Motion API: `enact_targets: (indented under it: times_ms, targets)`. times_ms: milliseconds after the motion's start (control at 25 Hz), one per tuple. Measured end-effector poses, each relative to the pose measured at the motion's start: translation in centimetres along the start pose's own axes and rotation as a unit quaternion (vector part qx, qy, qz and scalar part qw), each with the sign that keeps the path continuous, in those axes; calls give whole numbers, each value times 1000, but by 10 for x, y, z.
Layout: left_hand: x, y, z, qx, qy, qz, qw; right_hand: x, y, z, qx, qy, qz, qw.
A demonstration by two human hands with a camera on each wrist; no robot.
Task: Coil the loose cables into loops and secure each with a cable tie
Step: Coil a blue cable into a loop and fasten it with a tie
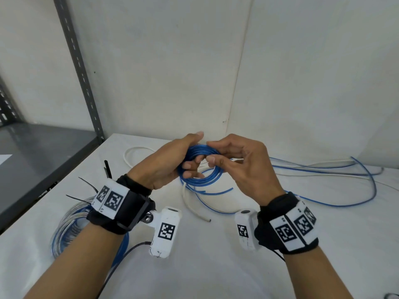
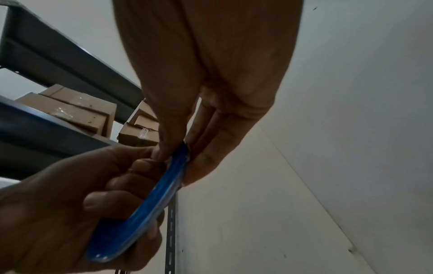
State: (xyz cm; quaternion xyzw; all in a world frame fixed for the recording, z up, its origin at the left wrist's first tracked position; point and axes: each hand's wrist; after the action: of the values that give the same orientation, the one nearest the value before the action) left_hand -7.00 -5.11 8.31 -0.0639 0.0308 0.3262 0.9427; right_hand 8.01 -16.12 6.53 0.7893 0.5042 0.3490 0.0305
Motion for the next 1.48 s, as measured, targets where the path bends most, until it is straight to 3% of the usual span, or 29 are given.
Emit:
enact_targets:
  times_ms: [200, 400, 560, 720, 800, 920, 1000, 1120, 1200, 1360, 1480]
  targets:
    - [0, -4, 0, -16, -30, -18, 999, 1, 6, 0, 9, 1, 1, 1000]
    - [4, -14, -8, 45, -52, 5, 998, -4, 10, 1, 7, -38, 5, 999]
    - [5, -40, -24, 83, -40, -7, 996, -23, 31, 4, -3, -105, -34, 994]
    - [5, -89, -51, 162, -22, -78, 983, -68, 90, 8, -61, -217, -65, 972]
    - [3, -110, -67, 201, -20, -122, 972, -93, 120, 18, -169, -283, -126, 936]
    - [-5, -132, -85, 261, -31, -172, 950, -134, 152, 22, -364, -382, -284, 801]
    - [-9, -138, -92, 265, -38, -179, 947, -154, 155, 18, -411, -415, -345, 735]
    - [-14, -141, -92, 263, -43, -183, 946, -165, 146, 14, -430, -418, -387, 701]
    - [-16, -141, -90, 259, -45, -178, 948, -163, 139, 15, -439, -406, -400, 695]
    - [-13, -136, -90, 234, -29, -161, 959, -154, 134, 24, -450, -377, -388, 710]
    - [-9, -129, -86, 207, -29, -153, 966, -141, 135, 28, -437, -355, -345, 751]
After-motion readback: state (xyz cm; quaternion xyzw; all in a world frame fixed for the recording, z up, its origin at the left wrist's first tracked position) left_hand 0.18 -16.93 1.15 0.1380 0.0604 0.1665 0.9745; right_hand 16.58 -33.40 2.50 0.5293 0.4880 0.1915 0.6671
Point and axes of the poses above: each hand's wrist, its own x-axis towards the middle knuckle, its own y-axis out of the back of the hand, z = x × y, and after that the axes turned 5 degrees about -x, right-handed
